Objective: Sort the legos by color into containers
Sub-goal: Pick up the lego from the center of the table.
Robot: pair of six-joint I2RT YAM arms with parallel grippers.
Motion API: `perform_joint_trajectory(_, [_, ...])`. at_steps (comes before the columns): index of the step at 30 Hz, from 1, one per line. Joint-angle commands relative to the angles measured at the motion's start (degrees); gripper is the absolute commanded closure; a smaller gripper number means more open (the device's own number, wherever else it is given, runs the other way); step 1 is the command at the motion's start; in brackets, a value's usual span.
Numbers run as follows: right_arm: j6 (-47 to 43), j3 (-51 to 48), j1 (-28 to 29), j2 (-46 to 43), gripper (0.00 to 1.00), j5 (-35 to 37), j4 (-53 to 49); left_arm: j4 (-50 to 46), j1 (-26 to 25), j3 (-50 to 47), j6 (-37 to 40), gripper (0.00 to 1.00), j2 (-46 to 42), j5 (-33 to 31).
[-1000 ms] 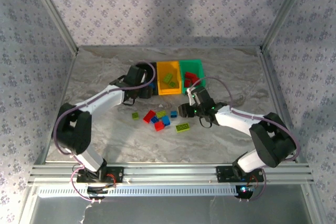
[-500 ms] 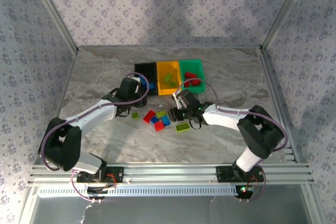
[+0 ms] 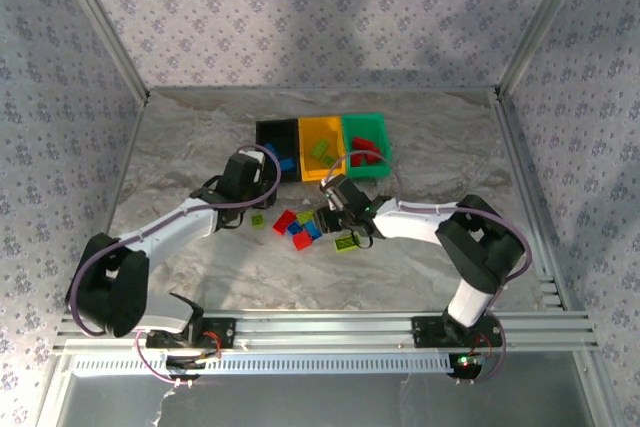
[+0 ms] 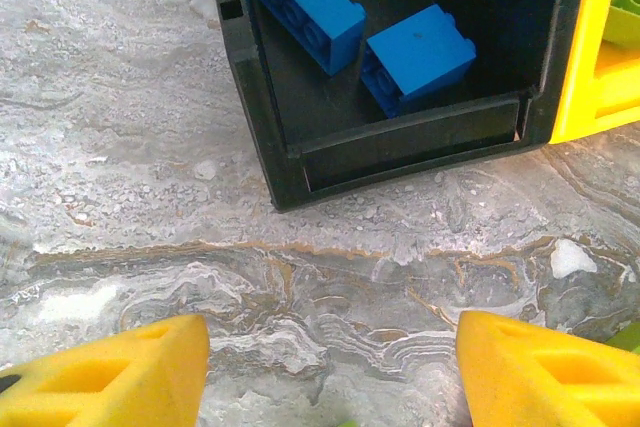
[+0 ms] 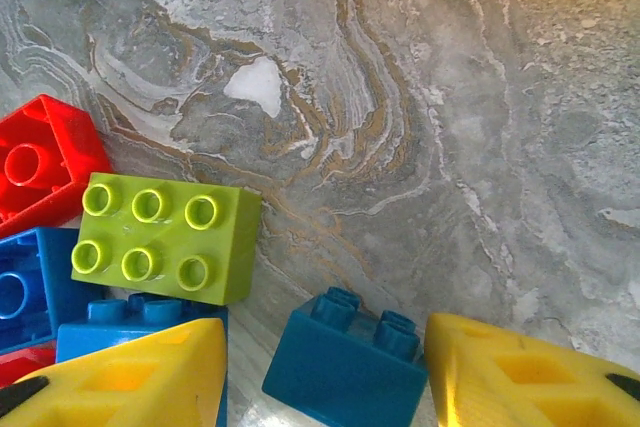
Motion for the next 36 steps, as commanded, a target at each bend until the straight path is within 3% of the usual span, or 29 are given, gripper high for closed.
perform_joint_trajectory(1, [2.6, 1.6, 0.6, 1.5, 0.45, 4.0, -1.8, 1.7, -0.4, -1.7, 1.1, 0.34, -2.3, -1.3])
perform_joint_trajectory(13, [6.9, -0.1, 2.0, 0.0, 0.66, 7.2, -4.2, 5.2, 0.1, -5.6, 2.0, 0.34, -3.2, -2.8])
perform_joint_trajectory(19, [7.7, 2.1, 2.4, -1.1, 0.68, 8.8, -7.7, 6.3, 1.6, -6.8, -0.6, 0.35, -2.5, -3.2])
perform_joint_trajectory(28, [7.4, 5.6, 2.6, -0.9, 0.68, 9.1, -10.8, 7.0, 4.1, -8.5, -2.8, 0.35, -5.2, 0.4])
perform_joint_trajectory(36, [5.4, 13.5, 2.6, 1.9, 0.68, 6.4, -12.5, 7.0, 4.5, -7.3, -4.4, 0.36, -2.2, 4.6])
